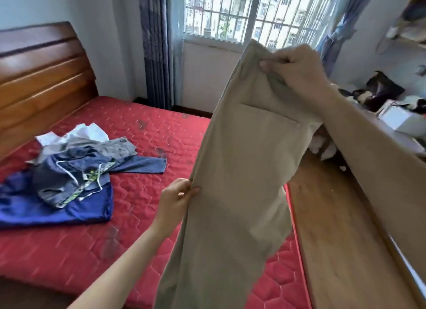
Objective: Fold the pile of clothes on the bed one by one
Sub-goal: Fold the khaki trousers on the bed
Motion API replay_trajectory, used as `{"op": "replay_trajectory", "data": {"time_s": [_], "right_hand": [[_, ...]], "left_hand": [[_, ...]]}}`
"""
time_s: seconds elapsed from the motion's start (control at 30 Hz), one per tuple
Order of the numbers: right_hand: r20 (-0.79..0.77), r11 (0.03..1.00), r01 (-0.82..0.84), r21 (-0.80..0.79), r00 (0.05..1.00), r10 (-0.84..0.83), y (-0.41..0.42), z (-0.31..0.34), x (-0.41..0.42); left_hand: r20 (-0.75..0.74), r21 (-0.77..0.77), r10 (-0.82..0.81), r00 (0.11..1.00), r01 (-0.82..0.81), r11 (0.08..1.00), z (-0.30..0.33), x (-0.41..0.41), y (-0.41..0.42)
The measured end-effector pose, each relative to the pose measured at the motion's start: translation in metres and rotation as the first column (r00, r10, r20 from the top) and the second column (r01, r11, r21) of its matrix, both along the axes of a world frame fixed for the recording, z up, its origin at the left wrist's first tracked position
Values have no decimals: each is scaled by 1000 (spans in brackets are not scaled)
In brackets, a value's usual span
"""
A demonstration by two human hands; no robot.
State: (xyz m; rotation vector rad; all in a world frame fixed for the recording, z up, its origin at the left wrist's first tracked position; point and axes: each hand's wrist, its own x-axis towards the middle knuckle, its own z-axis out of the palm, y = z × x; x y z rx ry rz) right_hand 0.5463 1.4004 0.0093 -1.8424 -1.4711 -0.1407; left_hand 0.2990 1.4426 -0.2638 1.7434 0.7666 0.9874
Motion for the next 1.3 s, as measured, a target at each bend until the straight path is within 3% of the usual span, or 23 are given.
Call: {"op": "replay_trajectory", "data": {"time_s": [0.23, 0.53, 0.77, 1.0, 1.13, 1.3], "right_hand": [[-68, 989, 11, -146, 997, -21, 81, -123, 23], [-63, 969, 53, -240, 996, -70, 189, -239, 82], [-253, 926, 1, -378, 962, -104, 314, -367, 193], [-272, 852, -52, -521, 956, -108, 467, -548, 304], [-234, 834, -67, -547, 969, -76, 560, -611, 337], [-59, 831, 29, -555, 995, -74, 662, -676, 353]], "left_hand": [[-251, -106, 53, 967, -82, 991, -102, 10, 49], [-365, -230, 9, 931, -99, 968, -188, 61, 128], [-481, -235, 139, 866, -280, 931, -282, 147, 220], [-641, -142, 237, 730, -416, 898, -416, 233, 331], [-634, -86, 307, 710, -459, 884, -467, 274, 396], [-696, 273, 470, 543, -404, 873, -524, 316, 469]]}}
